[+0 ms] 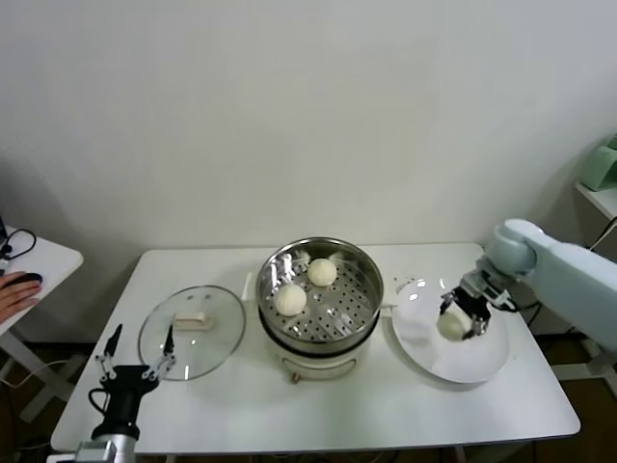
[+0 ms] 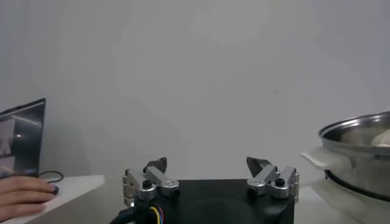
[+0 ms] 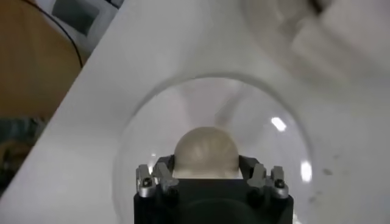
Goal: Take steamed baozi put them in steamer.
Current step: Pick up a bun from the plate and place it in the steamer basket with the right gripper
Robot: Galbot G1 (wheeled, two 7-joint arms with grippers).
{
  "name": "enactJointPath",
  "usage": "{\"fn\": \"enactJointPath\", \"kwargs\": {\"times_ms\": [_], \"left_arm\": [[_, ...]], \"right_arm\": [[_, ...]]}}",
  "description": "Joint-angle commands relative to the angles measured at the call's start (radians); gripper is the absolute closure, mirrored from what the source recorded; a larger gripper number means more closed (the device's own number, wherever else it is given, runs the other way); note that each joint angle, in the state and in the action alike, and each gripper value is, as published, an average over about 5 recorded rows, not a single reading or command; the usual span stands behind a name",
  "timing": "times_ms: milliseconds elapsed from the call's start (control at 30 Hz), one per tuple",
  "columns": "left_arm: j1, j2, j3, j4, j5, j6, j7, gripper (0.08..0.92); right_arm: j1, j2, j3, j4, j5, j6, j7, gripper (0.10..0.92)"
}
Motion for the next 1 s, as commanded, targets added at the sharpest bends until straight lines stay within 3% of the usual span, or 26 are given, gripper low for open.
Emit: {"fn": "enactJointPath", "kwargs": {"times_ms": [33, 233, 500, 1000], "left_arm": [[0.002, 0.002, 0.002, -0.004, 0.009, 0.006, 0.0, 0.177], [0.013, 0.006, 0.006, -0.009, 0.016, 0.012, 0.0, 0.177], [0.014, 0.016, 0.006, -0.021, 0.014, 0.026, -0.002, 0.177], [0.018, 0.032, 0.024, -0.011, 0.027, 0.048, -0.003, 0.177]], "right_arm": [[0.428, 0.046, -0.113, 0.209, -0.06, 0.228, -0.031, 0.335], [0.549, 0.154, -0.139, 0.327, -0.102, 0.308, -0.026, 0.338], [0.424, 0.288, -0.128, 0.473, -0.188, 0.305, -0.01, 0.343], [0.175, 0.439, -0.188, 0.4, -0.245, 0.308, -0.006, 0.347]]}}
